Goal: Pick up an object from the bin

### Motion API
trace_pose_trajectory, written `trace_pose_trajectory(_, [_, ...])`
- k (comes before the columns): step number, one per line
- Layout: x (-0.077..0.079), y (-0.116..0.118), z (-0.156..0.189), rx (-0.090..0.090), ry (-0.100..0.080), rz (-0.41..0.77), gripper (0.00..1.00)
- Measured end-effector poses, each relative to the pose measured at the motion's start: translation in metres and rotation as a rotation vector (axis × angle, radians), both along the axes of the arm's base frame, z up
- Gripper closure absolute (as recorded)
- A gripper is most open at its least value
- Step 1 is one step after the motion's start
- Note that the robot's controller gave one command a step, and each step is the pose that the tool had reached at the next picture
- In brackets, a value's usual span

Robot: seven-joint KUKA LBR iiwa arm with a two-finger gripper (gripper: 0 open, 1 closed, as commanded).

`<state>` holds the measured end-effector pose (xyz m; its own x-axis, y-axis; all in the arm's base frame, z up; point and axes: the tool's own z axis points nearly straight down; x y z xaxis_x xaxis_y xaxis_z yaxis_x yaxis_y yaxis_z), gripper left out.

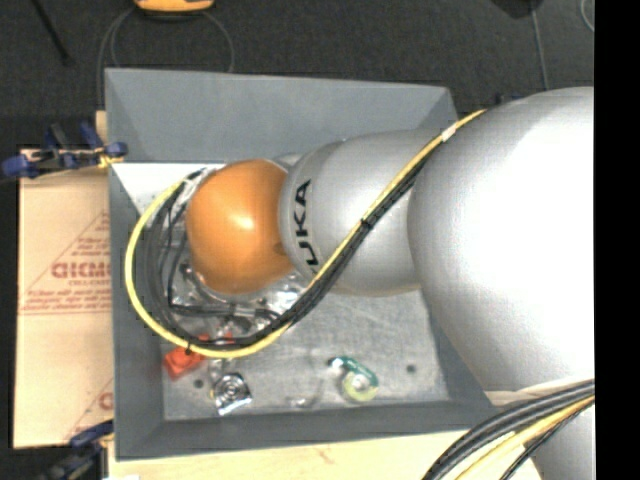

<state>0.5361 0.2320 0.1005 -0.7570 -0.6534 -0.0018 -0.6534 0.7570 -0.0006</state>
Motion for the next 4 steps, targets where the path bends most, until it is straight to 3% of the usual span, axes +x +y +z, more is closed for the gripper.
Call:
trace_pose_trajectory(1, [0.003, -0.009, -0.011, 0.01, -0.013, -0.07, 0.0])
trace_pose_trajectory(2, [0.002, -0.008, -0.025, 0.002, -0.004, -0.039, 0.0])
trace_pose_trajectory(3, [0.003, -0.007, -0.022, 0.0, -0.001, -0.042, 1.0])
trace_pose_trajectory(4, [0.006, -0.007, 0.076, 0.003, -0.009, -0.049, 1.0])
